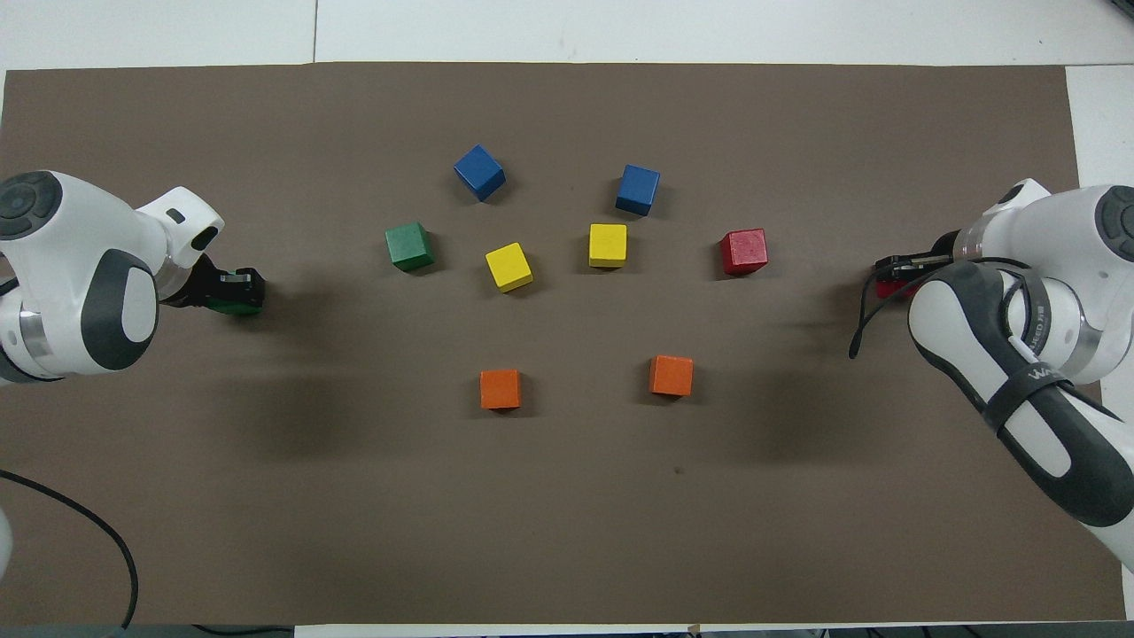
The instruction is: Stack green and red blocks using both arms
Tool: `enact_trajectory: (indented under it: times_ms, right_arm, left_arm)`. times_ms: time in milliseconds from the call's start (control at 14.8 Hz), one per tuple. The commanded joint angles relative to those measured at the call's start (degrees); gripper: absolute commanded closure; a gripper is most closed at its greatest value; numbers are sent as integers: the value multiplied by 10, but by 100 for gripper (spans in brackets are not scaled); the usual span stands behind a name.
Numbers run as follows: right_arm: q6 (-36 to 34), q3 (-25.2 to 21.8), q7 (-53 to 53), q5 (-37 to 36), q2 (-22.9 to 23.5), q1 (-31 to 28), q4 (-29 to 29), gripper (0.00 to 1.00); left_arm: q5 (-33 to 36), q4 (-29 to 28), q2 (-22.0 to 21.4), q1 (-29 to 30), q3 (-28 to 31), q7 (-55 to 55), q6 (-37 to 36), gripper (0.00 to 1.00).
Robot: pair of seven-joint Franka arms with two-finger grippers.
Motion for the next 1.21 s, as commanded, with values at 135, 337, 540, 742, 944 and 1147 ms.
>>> enact_trajectory:
  times_ms: [135,337,540,742,944,1147]
  right_arm:
    - [11,5,-11,-2,3,-9,2,0]
    - [0,6,-10,1,1,-9,7,0]
    - [-96,12,44,3,-9,16,73,0]
    - [-191,11,106,-2,-7,58,152,0]
    - [-219,10,163,-4,-5,109,191,0]
    - [-235,11,175,-68,20,155,228,0]
  left_arm:
    - [-2,-24,-6,-2,2,11,28,0]
    - [-2,0,-9,1,1,21,17,0]
    - [-17,80,-4,-21,-1,12,-50,0]
    - [-33,121,-1,-56,0,-17,-67,0]
    - [-31,131,1,-112,0,-179,-66,0]
    - [-34,148,17,-155,0,-242,-56,0]
